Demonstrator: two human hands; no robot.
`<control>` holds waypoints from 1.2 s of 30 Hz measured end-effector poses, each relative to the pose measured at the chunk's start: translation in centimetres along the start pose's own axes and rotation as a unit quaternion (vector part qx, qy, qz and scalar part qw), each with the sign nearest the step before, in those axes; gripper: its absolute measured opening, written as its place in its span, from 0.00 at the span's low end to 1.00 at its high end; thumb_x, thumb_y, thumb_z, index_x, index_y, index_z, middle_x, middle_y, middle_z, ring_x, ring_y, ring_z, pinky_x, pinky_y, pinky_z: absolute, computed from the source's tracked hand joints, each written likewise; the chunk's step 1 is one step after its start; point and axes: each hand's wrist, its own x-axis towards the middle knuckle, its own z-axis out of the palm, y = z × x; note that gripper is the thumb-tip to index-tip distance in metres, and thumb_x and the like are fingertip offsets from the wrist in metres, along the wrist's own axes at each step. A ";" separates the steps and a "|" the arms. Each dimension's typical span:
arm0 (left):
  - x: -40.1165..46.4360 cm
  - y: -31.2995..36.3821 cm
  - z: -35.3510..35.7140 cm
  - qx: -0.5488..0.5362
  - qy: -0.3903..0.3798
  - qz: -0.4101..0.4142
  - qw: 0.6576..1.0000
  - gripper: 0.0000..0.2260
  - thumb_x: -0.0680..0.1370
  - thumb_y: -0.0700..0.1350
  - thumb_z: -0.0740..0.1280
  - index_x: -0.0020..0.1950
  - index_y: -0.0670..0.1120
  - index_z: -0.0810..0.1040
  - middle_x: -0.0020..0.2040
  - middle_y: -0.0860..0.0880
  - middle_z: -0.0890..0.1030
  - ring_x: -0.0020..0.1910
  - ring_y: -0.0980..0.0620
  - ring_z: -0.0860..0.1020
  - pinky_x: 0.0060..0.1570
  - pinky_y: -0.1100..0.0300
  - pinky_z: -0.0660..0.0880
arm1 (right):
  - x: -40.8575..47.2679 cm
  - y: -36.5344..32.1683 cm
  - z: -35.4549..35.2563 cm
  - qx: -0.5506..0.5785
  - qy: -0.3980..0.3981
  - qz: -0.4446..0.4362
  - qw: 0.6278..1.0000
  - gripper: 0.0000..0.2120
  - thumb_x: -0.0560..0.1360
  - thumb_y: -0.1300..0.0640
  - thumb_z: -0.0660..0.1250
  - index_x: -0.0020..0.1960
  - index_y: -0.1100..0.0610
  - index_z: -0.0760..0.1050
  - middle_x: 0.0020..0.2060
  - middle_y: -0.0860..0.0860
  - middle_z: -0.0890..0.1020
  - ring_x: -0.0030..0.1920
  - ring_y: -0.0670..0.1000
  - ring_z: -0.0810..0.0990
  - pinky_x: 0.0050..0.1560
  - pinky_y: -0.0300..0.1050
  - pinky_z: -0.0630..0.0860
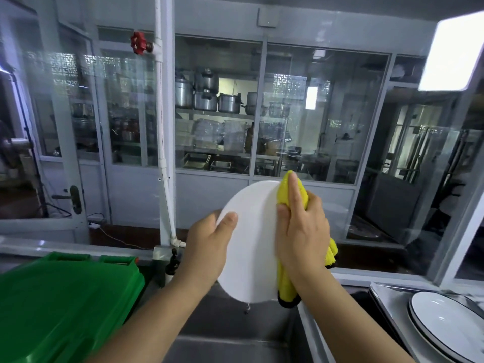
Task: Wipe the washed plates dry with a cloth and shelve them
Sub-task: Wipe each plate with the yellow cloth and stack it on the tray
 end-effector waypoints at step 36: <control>-0.5 -1.1 0.5 -0.168 0.062 -0.144 0.973 0.15 0.81 0.54 0.59 0.46 0.49 0.81 0.46 0.48 0.85 0.47 0.50 0.82 0.50 0.53 0.78 | -2.8 -3.0 0.6 -0.040 -0.097 -0.107 0.989 0.27 0.76 0.52 0.55 0.73 0.59 0.63 0.61 0.52 0.66 0.52 0.56 0.64 0.51 0.51 0.60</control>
